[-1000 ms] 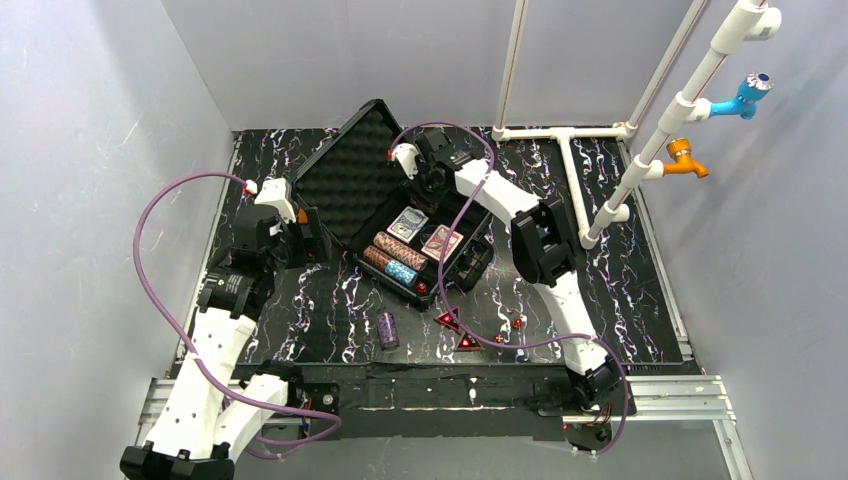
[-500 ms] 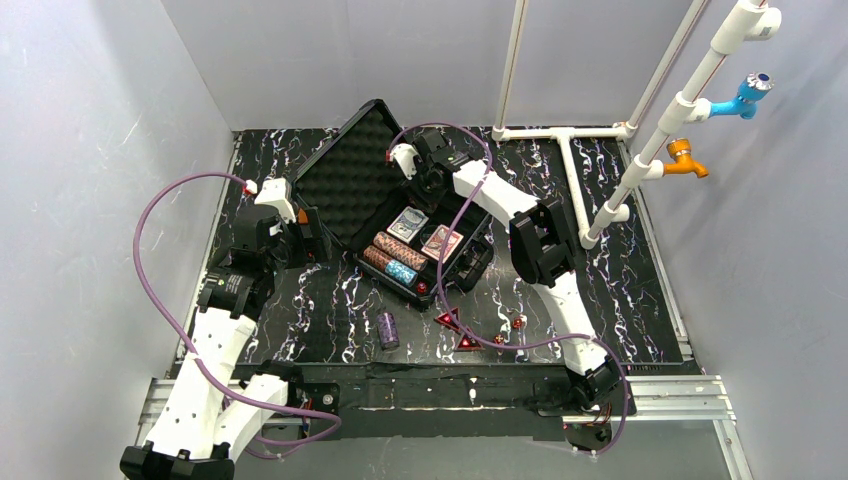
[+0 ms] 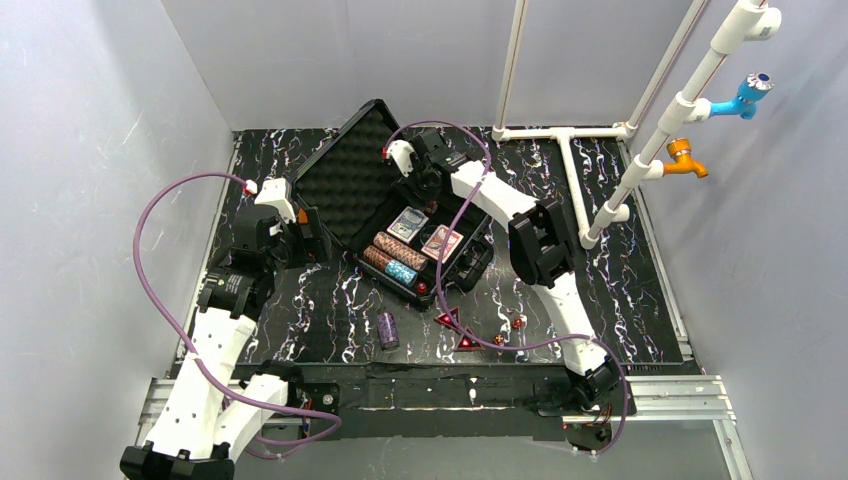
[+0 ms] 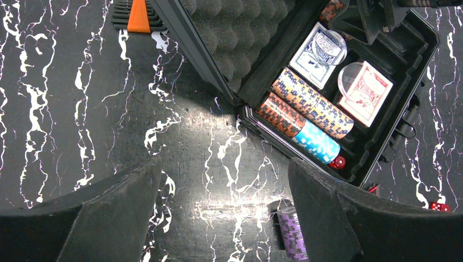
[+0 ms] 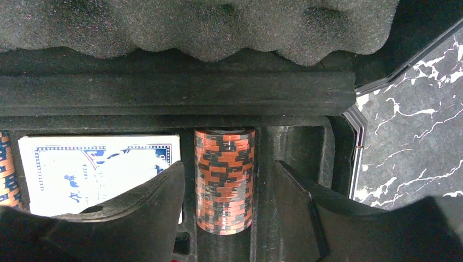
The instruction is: Pack up texas hold em set
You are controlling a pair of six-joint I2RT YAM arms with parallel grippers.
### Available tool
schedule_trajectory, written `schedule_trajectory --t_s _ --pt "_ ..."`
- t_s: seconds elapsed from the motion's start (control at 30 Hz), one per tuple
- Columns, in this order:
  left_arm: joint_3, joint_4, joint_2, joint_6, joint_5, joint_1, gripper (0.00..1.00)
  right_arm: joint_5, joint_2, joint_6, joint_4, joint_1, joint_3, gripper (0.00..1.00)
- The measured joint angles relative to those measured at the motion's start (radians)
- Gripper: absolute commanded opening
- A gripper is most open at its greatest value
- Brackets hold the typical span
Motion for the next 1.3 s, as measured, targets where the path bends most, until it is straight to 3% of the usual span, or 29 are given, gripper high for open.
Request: schedule_trajectory --t_s 0.33,0.6,0.73,0.87,1.3 --pt "0.0 0.003 0.0 0.0 0.0 0.0 0.84 0.015 -0.032 0.0 0.001 0.003 0.0 0.73" --pt "0.0 0.003 0.0 -0.003 -0.001 0.0 0.85 0.057 -0.197 0.031 0.035 0.026 -0.034 0.75" --pt "0.0 0.008 0.0 -0.008 -0.002 0.0 0.97 0.086 -0.318 0.071 0.081 0.043 -0.122 0.79" --pt "-0.001 0.013 0.0 -0.025 -0.003 0.0 0.98 0.107 -0.427 0.122 0.125 0.06 -0.228 0.98" --pt "-0.01 -0.065 -0.005 -0.084 0.1 0.0 0.98 0.154 -0.744 0.285 0.286 0.072 -0.624 0.98"
